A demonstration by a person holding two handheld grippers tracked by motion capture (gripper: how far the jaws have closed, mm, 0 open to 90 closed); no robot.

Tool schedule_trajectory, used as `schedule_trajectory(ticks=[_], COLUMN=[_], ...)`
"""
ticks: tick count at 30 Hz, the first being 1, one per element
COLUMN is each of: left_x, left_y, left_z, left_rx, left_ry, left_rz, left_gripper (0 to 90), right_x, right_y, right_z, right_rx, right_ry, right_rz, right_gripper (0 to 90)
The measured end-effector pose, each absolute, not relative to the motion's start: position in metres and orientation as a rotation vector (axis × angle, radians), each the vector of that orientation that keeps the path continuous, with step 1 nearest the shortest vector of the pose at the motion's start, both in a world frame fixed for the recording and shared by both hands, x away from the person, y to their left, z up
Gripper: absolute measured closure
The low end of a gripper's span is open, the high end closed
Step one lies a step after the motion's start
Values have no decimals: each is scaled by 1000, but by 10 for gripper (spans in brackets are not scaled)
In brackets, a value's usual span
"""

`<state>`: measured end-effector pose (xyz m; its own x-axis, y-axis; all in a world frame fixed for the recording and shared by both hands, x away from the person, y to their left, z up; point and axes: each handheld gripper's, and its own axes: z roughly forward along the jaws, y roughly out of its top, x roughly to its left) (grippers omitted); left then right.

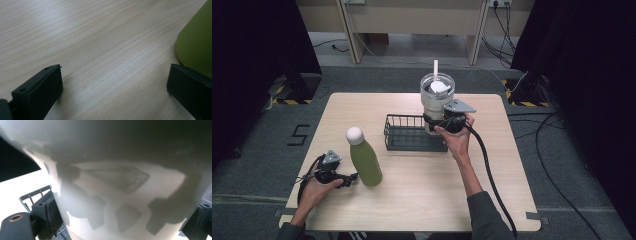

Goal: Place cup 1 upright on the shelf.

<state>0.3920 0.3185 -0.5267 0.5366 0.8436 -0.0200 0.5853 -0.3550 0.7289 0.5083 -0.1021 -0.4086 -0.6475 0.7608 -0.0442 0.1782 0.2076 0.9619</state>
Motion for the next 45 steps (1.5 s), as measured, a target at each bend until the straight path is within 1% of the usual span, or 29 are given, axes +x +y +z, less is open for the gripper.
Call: schedule_trajectory(ticks=[20, 34, 39, 45], left_x=[392, 392, 392, 392], left_y=[319, 318, 318, 318], left_z=[-527, -527, -527, -527], left_rx=[2076, 2077, 2077, 2077], left_ry=[1151, 1151, 1150, 1151], left_rz=[474, 474, 473, 474], left_gripper=[0, 0, 0, 0], right_x=[513, 514, 513, 510], right_y=[-106, -107, -107, -108], right_z=[-445, -453, -455, -453], right_rx=[917, 866, 889, 896], right_ry=[1977, 1965, 1955, 1950], right_rz=[1446, 1473, 1476, 1463], right_gripper=[105, 101, 84, 93])
